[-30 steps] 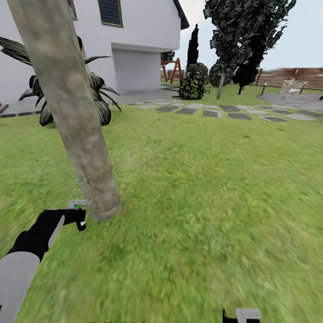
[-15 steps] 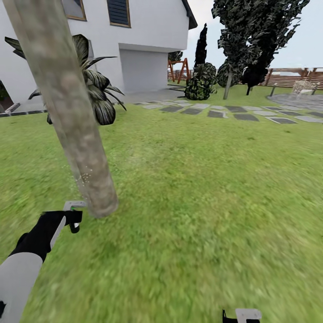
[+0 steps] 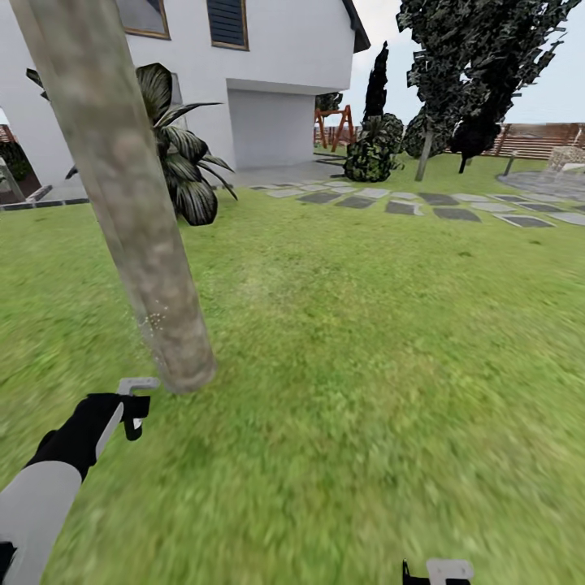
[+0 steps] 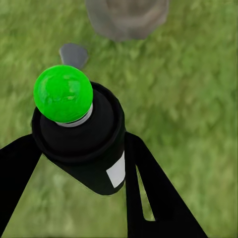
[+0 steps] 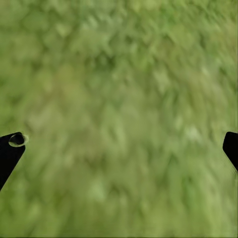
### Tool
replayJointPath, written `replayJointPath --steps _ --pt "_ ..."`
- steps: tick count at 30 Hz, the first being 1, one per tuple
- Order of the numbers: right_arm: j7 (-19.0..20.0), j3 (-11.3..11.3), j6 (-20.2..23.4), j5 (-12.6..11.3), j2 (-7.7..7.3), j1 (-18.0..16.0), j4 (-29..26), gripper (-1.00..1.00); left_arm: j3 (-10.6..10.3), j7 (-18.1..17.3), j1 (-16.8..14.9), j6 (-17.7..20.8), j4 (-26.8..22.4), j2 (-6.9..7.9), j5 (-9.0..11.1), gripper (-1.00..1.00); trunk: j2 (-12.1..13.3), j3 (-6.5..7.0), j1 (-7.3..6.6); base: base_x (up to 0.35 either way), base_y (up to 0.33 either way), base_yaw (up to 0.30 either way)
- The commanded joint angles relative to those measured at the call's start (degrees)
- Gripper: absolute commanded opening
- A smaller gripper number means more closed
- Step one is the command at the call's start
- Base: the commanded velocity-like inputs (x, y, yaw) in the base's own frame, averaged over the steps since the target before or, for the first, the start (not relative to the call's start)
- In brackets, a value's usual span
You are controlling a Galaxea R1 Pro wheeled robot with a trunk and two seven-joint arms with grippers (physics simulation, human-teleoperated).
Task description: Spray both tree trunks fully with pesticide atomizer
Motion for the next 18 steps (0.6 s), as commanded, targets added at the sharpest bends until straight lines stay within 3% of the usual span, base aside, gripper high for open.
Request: replayJointPath --steps 1,11,18 --pt "0.0 0.0 0.0 0.0 -0.06 0.0 0.0 1.00 0.0 0.0 0.0 0.0 0.0 -0.02 0.0 -1.00 0.0 0.00 0.00 0.228 -0.157 0.002" --pt "0.0 -0.1 0.0 0.0 -0.01 0.0 0.0 1.00 0.2 0.1 0.0 0.0 0.5 0.01 0.0 -1.00 0.0 0.00 0.00 0.258 -0.152 0.000" --pt "0.0 0.0 0.0 0.0 -0.01 0.0 0.0 1.00 1.0 0.1 1.7 -2.6 4.6 1.29 -0.1 -1.00 0.0 0.00 0.00 0.269 -0.119 0.015"
